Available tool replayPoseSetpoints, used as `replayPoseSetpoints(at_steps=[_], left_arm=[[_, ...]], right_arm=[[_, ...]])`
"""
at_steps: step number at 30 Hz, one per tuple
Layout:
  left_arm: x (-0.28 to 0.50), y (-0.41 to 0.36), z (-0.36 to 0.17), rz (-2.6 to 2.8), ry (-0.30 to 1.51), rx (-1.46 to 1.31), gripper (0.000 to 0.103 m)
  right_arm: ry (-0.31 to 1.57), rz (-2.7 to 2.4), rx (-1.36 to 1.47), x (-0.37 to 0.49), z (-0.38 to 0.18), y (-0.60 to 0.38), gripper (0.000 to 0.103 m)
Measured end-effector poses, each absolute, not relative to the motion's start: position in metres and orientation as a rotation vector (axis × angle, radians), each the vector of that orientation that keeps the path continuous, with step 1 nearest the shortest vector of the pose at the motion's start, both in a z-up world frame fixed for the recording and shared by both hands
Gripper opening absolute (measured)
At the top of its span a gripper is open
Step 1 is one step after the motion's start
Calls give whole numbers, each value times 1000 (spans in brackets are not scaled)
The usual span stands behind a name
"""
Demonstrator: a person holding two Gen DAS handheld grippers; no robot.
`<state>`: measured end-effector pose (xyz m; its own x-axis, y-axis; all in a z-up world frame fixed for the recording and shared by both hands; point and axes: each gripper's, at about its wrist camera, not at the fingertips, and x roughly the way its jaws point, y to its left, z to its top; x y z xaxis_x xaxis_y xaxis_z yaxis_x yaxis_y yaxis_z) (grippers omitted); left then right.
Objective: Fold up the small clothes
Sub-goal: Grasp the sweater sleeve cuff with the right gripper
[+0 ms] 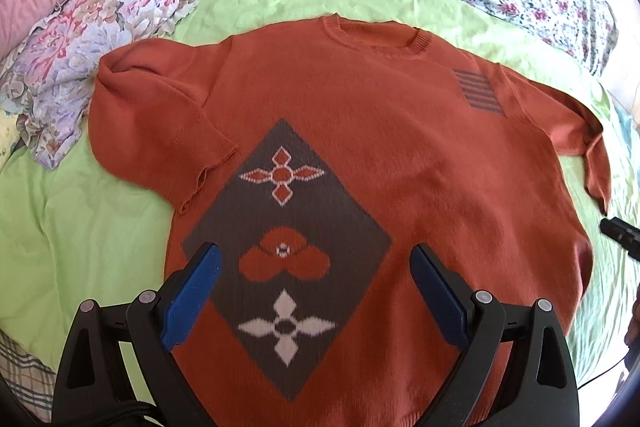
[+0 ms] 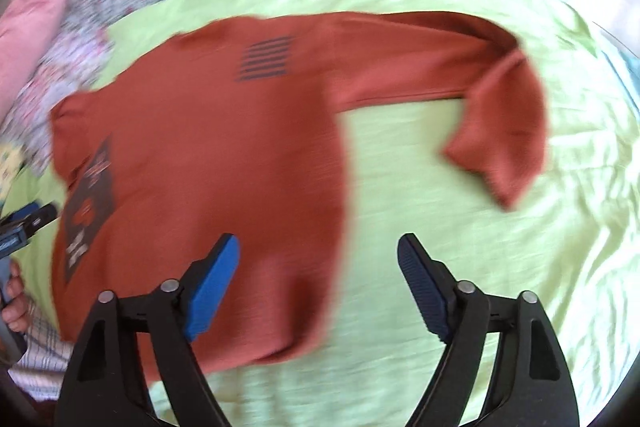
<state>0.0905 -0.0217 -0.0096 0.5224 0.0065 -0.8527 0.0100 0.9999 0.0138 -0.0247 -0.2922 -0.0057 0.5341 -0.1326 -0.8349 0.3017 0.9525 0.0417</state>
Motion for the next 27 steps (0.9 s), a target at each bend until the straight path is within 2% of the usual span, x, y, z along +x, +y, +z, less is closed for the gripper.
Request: replayPoseSetpoints(at_steps=[2,6,15,18,19,20,21,27], left_arm=[[100,-23,-10,-3,1024,14,96],[125,-29,-11,-14,1028,-6,96],[159,-43,-17,-31,1051,-13,96],[164,-42,-22,-32,1063,-16,96],[165,-41,-24,-33,1067,-18,96],[165,-40,-25,-32,1069,-19,96],[166,-38,-25,-32,1070,-21,96],[165,-26,-24,-33,1066,-47,96]], right_arm=[[979,-329,194,-24,-2,-322,75],[986,-400,163,-19,6,-358,74],[1126,-394,76,17,-32,-384,73],[1129,-417,71,15,-36,-394,52],[1127,-420,80,15,-36,-396,39],[1127,-425,102,14,-32,-400,20],[1127,-431,136,12,-27,-404,10],[1028,-243,293,34,7,-368,8]])
